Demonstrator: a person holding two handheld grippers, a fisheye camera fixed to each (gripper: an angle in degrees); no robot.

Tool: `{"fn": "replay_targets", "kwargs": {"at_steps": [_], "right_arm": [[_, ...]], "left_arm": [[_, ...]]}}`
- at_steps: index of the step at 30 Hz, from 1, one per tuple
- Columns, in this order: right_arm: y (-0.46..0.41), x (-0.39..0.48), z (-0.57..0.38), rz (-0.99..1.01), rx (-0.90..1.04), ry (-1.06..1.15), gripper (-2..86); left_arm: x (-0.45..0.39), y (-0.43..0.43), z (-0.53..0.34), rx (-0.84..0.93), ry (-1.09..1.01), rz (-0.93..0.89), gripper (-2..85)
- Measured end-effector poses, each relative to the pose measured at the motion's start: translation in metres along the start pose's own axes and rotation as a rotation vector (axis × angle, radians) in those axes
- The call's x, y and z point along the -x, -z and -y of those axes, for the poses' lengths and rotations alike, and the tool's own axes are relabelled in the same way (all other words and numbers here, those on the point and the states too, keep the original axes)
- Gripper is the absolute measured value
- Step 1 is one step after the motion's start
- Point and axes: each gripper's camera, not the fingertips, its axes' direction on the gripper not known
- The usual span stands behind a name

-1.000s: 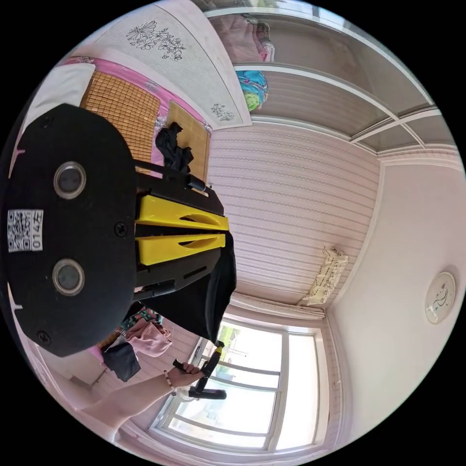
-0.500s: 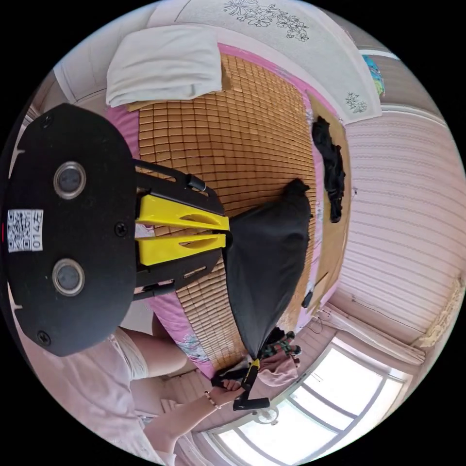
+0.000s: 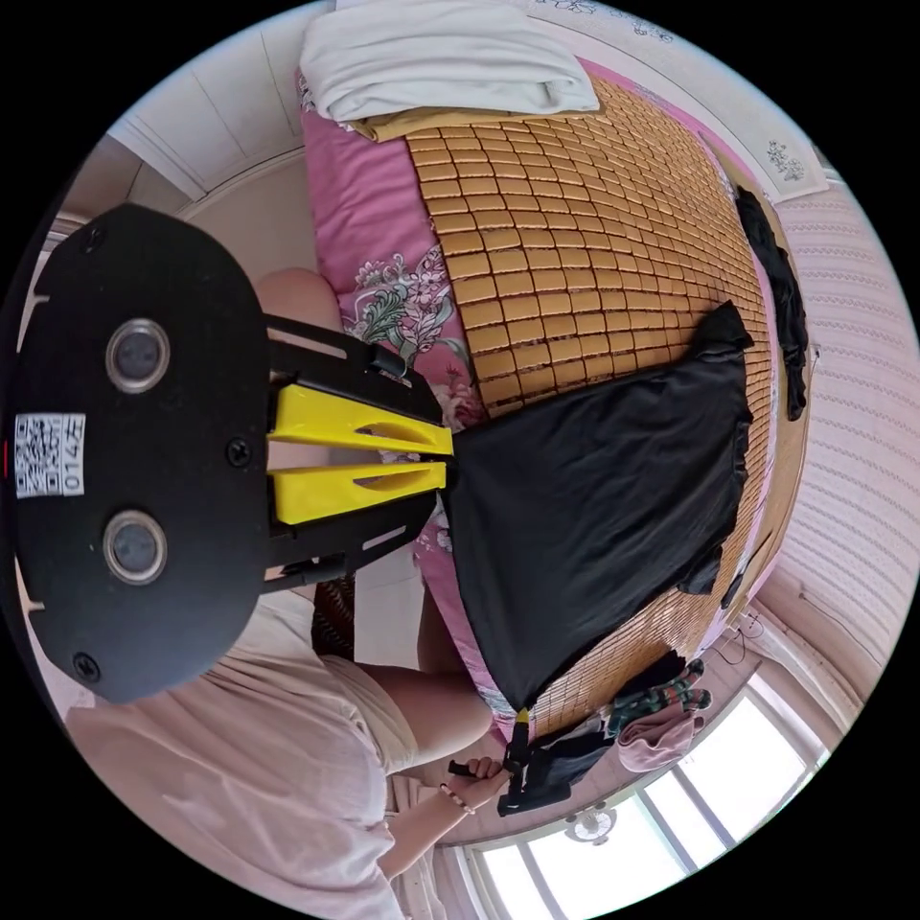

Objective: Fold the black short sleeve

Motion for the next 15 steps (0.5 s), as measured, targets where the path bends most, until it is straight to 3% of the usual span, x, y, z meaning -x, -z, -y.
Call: {"fn": "replay_targets", "kwargs": {"at_steps": [15], "right_arm": [[0.002, -0.020, 0.019, -0.124, 0.130, -0.033, 1.9]], "left_arm": [[-0.027, -0.038, 0.010, 0.174, 0.012, 0.009, 2.1]]}}
